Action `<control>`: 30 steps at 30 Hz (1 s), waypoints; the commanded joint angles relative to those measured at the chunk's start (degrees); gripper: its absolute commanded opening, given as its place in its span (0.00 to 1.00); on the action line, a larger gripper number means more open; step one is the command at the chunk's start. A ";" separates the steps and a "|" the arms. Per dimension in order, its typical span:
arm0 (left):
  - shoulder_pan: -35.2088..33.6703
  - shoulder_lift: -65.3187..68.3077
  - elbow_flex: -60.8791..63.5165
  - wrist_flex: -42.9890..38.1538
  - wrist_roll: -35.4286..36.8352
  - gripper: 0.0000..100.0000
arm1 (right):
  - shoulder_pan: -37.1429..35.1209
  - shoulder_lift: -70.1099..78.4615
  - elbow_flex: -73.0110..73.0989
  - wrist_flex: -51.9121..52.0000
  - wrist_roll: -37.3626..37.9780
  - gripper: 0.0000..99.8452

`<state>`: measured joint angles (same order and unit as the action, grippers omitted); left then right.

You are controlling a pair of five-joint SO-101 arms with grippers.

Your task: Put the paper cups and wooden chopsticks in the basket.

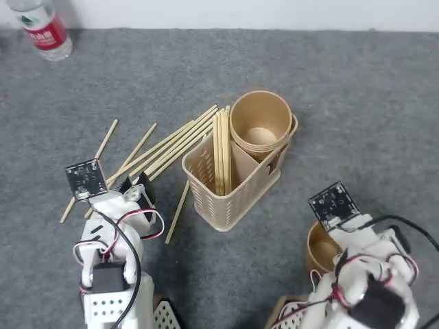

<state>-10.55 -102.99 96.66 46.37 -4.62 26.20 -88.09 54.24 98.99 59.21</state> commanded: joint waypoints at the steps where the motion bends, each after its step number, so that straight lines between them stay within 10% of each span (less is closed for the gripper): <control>1: 0.26 -0.88 -0.22 0.35 -0.53 0.11 | -0.48 5.23 0.88 -3.56 -0.79 0.22; 13: 0.26 -0.88 -0.22 0.26 -0.53 0.11 | -16.04 21.32 0.88 -6.90 -9.76 0.22; 30: 0.26 -0.88 -0.22 0.26 -0.53 0.11 | -15.96 31.16 1.32 -13.41 -9.67 0.07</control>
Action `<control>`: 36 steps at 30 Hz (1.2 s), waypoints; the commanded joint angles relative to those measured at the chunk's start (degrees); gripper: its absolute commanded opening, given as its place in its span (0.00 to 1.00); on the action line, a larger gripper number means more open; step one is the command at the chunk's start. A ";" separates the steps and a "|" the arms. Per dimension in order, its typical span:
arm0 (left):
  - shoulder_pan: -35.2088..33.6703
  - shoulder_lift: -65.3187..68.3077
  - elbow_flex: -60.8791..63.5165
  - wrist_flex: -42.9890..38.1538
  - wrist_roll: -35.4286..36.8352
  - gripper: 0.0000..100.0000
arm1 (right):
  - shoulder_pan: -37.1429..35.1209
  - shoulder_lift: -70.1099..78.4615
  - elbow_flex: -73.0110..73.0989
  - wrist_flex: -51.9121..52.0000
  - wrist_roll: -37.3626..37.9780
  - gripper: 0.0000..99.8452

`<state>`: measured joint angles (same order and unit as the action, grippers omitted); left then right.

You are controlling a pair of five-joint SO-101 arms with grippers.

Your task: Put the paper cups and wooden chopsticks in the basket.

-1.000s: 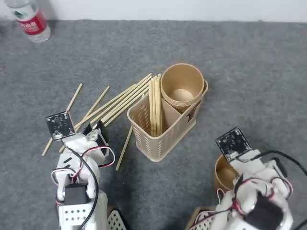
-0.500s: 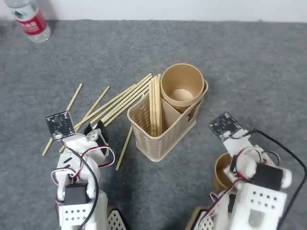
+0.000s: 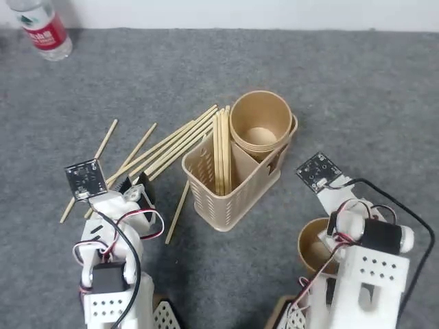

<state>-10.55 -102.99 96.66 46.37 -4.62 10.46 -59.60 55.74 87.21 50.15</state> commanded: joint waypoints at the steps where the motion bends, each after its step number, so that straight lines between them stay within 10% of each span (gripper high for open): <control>1: 0.26 -0.88 -0.22 0.26 -0.53 0.11 | -0.22 3.30 -0.26 -2.15 -0.62 0.04; 20: 0.26 -0.88 -0.22 0.26 -0.53 0.11 | 5.93 4.62 -52.48 11.74 -6.24 0.01; 36: 0.26 -0.88 -0.22 0.35 -0.53 0.11 | -25.01 18.07 -74.29 1.27 -27.69 0.01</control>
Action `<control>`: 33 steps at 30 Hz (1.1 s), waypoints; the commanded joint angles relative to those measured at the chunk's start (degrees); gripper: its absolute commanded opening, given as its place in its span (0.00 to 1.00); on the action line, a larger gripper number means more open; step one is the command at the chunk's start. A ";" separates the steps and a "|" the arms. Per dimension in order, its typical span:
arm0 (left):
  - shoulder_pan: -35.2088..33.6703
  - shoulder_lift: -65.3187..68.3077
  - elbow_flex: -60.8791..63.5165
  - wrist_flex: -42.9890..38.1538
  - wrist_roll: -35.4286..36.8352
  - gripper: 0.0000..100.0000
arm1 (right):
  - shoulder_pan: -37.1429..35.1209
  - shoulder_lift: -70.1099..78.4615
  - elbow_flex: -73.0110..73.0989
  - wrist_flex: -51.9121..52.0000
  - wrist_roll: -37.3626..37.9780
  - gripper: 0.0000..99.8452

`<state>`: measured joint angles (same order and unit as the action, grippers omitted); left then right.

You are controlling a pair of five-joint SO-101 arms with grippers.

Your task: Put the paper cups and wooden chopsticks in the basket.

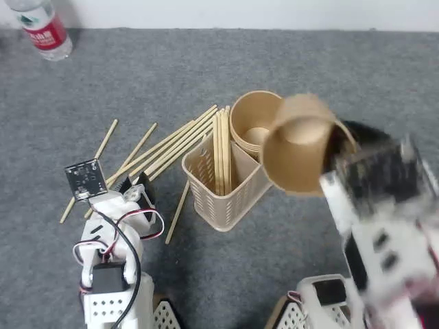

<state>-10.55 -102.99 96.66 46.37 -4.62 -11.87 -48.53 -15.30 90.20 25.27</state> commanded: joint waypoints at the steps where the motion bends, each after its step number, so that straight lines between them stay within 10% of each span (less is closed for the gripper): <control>1: 0.26 -0.88 -0.22 0.35 -0.53 0.11 | -3.56 9.36 -4.22 -1.71 -2.99 0.01; 33: 0.35 -0.88 -0.22 0.18 -2.11 0.11 | 6.73 25.36 -10.81 7.60 -1.05 0.01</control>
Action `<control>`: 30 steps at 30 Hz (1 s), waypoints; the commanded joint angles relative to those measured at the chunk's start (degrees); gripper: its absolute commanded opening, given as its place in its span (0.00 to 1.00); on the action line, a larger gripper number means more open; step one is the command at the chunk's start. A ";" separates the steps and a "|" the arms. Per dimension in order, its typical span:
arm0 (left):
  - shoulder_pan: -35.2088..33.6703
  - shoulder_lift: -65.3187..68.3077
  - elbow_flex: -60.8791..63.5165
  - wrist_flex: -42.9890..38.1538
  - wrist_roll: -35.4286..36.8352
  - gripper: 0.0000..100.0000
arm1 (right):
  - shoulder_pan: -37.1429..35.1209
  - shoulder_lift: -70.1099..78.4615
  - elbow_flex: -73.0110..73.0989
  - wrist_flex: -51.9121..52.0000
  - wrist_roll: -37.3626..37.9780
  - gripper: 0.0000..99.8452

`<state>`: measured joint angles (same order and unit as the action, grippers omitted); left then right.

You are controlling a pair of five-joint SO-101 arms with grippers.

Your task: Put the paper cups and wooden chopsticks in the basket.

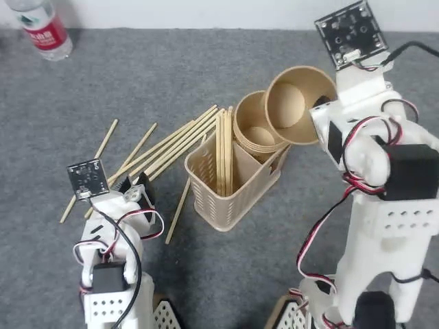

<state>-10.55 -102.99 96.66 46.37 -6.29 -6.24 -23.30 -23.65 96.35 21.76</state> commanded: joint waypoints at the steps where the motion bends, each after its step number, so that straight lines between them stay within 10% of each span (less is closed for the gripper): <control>1: 0.35 -0.88 -0.22 0.18 -0.44 0.11 | 1.10 0.04 -2.46 1.63 2.73 0.01; 30: 2.64 -0.88 -0.22 0.35 -0.79 0.11 | 1.19 0.13 -2.73 1.19 3.08 0.01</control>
<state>-8.35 -102.99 96.66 46.37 -6.55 -6.07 -23.30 -23.65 97.76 24.04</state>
